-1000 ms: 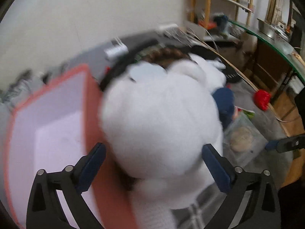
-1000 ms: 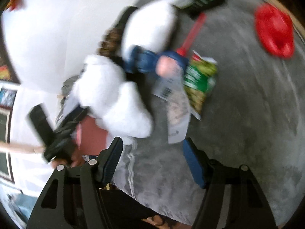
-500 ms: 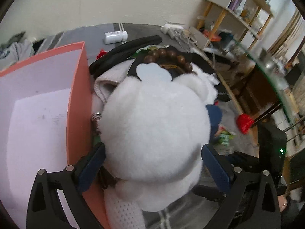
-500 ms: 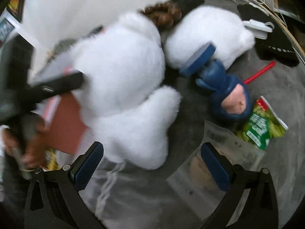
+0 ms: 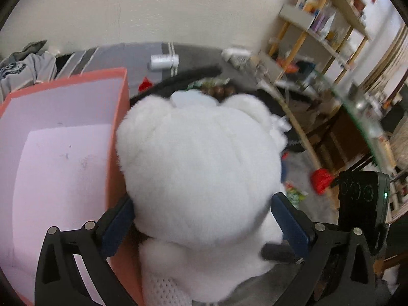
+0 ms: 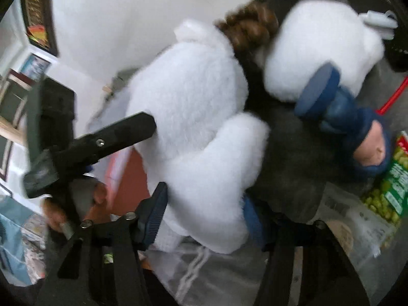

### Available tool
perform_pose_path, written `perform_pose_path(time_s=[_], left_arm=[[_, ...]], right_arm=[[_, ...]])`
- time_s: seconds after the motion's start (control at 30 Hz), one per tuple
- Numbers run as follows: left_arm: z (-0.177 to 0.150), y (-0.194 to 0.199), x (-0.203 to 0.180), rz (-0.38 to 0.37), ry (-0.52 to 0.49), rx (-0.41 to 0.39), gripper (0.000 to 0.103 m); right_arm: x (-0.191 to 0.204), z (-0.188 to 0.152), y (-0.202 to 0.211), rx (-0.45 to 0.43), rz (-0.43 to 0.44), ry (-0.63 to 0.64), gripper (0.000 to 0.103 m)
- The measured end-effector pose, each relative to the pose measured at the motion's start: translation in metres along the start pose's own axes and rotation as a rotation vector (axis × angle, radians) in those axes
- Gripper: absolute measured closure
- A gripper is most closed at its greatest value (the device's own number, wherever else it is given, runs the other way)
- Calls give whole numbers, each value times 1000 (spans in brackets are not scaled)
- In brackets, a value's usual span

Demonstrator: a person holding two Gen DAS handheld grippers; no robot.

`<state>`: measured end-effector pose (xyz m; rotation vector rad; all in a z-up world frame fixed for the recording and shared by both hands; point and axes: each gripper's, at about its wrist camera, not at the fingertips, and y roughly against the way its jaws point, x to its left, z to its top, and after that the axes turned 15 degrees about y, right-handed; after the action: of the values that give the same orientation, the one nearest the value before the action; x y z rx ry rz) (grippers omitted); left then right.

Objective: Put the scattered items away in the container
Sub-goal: 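Carry the white plush toy into the pink box and open the left gripper, then grasp the blue figure with the left gripper and drop it into the box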

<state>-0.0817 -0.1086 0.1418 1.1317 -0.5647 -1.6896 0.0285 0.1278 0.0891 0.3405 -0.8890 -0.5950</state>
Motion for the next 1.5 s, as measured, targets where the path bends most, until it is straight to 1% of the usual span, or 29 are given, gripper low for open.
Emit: perform_pose_path(time_s=[0.03, 0.13, 0.17, 0.23, 0.27, 0.3, 0.33, 0.37, 0.4, 0.43, 0.47, 0.5, 0.53, 0.57, 0.63, 0.67, 0.7, 0.8, 0.9, 0.97, 1.0, 1.03, 1.07, 1.13, 1.2, 1.23, 1.33, 1.43, 1.5], left_arm=[[-1, 13, -2, -20, -8, -20, 1], [-8, 66, -13, -54, -65, -127, 1], [-11, 98, -15, -79, -69, -204, 1], [-15, 142, -15, -83, -66, -346, 1], [-19, 172, -12, -49, -56, -478, 0], [-22, 195, -7, 8, -34, -604, 0], [-25, 211, -2, 78, -6, -705, 0], [-24, 221, 5, 180, 40, -775, 0], [-20, 225, 16, 315, 100, -796, 0], [-17, 222, 27, 403, 134, -788, 0], [-14, 216, 41, 473, 153, -760, 0], [-13, 205, 60, 507, 150, -692, 0], [-13, 198, 72, 508, 141, -638, 0], [-14, 194, 81, 510, 131, -599, 0], [-16, 192, 89, 520, 122, -577, 0], [-15, 193, 91, 517, 126, -569, 0], [-16, 195, 92, 491, 127, -562, 0], [-22, 196, 93, 390, 144, -569, 0], [-31, 181, 83, 308, 124, -552, 0], [-38, 164, 73, 281, 98, -532, 0], [-37, 151, 61, 284, 50, -471, 0], [-38, 143, 51, 269, 0, -445, 0], [-42, 135, 33, 251, -76, -450, 0], [-49, 123, 7, 271, -169, -455, 0], [-58, 98, -26, 299, -276, -426, 0], [-60, 89, -35, 301, -302, -408, 0], [-70, 38, -72, 312, -439, -309, 0], [-74, -7, -90, 343, -507, -242, 0], [-73, -36, -99, 312, -519, -188, 0]], right_arm=[[8, 2, 15, -45, 20, 7, 52], [41, 11, 52, -153, 66, 83, 52], [61, 15, 68, -201, 87, 131, 52], [96, 23, 83, -260, 105, 217, 52], [118, 29, 86, -292, 117, 271, 52], [129, 36, 87, -314, 144, 301, 52], [149, 46, 77, -336, 182, 327, 51], [167, 57, 65, -356, 207, 349, 36], [178, 67, 41, -357, 196, 361, 13], [191, 71, 26, -347, 138, 381, 4], [210, 67, 17, -329, 32, 416, 0], [222, 60, 16, -310, -48, 439, 0], [224, 53, 1, -292, -105, 454, 0], [221, 44, -5, -264, -131, 466, 0], [209, 35, -7, -226, -155, 448, 0], [193, 32, -6, -215, -172, 423, 0], [182, 41, -4, -205, -188, 388, 0], [156, 43, 11, -169, -176, 270, 0], [113, 43, 44, -180, -129, 149, 0], [95, 40, 60, -200, -86, 66, 0], [90, 35, 71, -213, -71, 35, 0], [81, 29, 83, -224, -69, 3, 0], [71, 24, 89, -224, -81, -25, 0], [52, 20, 103, -204, -114, -81, 0], [32, 15, 117, -201, -114, -136, 0], [22, 13, 123, -216, -95, -161, 0], [-4, 7, 135, -262, -22, -255, 0], [-28, 3, 140, -266, -11, -342, 0], [-46, -1, 137, -259, -15, -406, 0]])
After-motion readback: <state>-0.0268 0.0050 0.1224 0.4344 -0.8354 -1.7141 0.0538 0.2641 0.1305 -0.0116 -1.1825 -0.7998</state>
